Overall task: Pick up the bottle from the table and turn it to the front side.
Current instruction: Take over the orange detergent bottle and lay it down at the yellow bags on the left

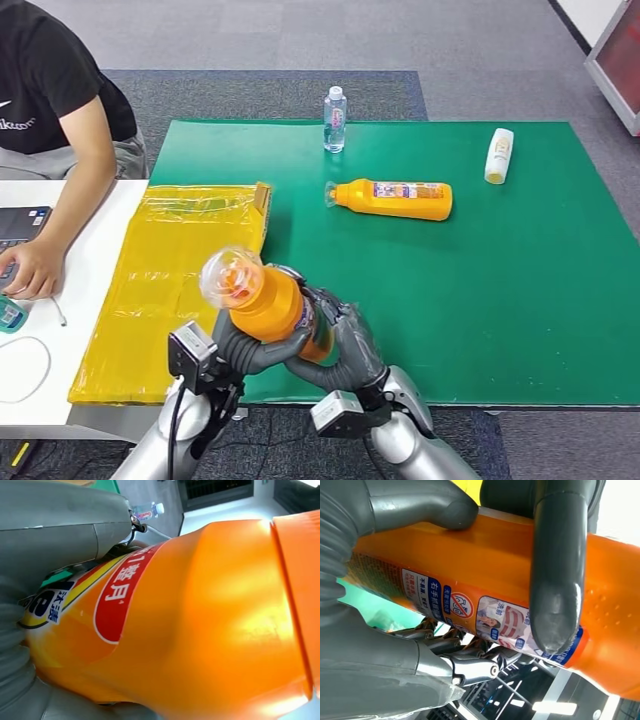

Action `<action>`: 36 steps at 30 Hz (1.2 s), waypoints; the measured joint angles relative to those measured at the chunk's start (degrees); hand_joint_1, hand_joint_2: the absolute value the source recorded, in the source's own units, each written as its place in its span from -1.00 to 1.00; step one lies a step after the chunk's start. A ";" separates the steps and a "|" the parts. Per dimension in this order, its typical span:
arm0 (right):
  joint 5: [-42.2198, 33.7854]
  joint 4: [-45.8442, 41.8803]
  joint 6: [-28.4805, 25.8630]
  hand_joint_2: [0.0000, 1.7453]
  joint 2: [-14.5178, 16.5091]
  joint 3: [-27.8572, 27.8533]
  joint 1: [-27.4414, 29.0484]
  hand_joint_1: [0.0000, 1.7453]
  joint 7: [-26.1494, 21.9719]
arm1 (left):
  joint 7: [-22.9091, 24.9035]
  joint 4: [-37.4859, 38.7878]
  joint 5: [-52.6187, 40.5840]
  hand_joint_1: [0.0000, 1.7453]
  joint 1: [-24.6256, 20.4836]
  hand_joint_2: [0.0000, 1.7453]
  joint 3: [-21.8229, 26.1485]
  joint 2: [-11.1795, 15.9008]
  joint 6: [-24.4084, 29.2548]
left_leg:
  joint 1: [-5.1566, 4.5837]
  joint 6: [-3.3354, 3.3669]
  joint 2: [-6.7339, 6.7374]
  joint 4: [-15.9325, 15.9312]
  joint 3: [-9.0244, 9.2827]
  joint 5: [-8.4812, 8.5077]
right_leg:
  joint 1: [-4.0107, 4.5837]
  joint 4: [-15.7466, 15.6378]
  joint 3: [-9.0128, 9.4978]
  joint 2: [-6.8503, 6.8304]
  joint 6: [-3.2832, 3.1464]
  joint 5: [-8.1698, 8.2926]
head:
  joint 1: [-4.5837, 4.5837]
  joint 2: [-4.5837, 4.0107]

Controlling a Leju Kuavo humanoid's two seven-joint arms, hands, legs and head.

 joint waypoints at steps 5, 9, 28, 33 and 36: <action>-0.47 0.40 -0.51 1.00 0.34 0.09 -0.10 -0.93 -0.01 | -0.30 0.00 -1.00 1.00 -0.11 1.00 -0.03 0.08 1.02 | 0.00 0.00 0.00 0.00 0.00 0.00 | 0.00 0.00 0.00 0.00 0.00 0.00 | -0.01 0.00; -0.94 0.80 -0.99 1.00 0.50 0.20 0.09 -1.00 0.07 | -0.40 -0.02 -3.02 1.00 -0.19 1.00 -0.10 0.36 2.36 | 0.00 0.00 0.00 0.00 -0.01 0.00 | 0.00 0.00 0.00 0.00 0.00 0.00 | -0.01 0.00; 2.11 2.13 -6.87 -1.00 1.67 -0.92 1.43 -1.00 1.38 | 4.29 1.40 -35.43 1.00 -2.19 1.00 0.44 9.81 16.58 | 0.03 -0.06 0.02 0.00 -0.01 0.03 | 0.02 0.02 -0.06 0.02 -0.04 -0.02 | -0.02 0.00; 3.83 2.45 -11.49 -1.00 1.87 -2.73 1.98 -1.00 2.81 | 4.72 1.42 -36.40 1.00 -1.16 1.00 1.64 10.97 18.05 | 0.01 -0.06 0.02 0.00 -0.02 0.01 | 0.01 0.01 -0.05 0.03 -0.03 -0.01 | 0.00 0.00; 3.43 2.62 -11.91 -1.00 2.04 -4.16 2.51 -1.00 3.37 | 4.79 1.20 -36.86 1.00 0.00 1.00 2.30 11.56 18.98 | 0.01 -0.06 0.02 0.00 -0.03 -0.01 | 0.01 0.01 -0.06 0.03 -0.03 -0.02 | -0.01 0.00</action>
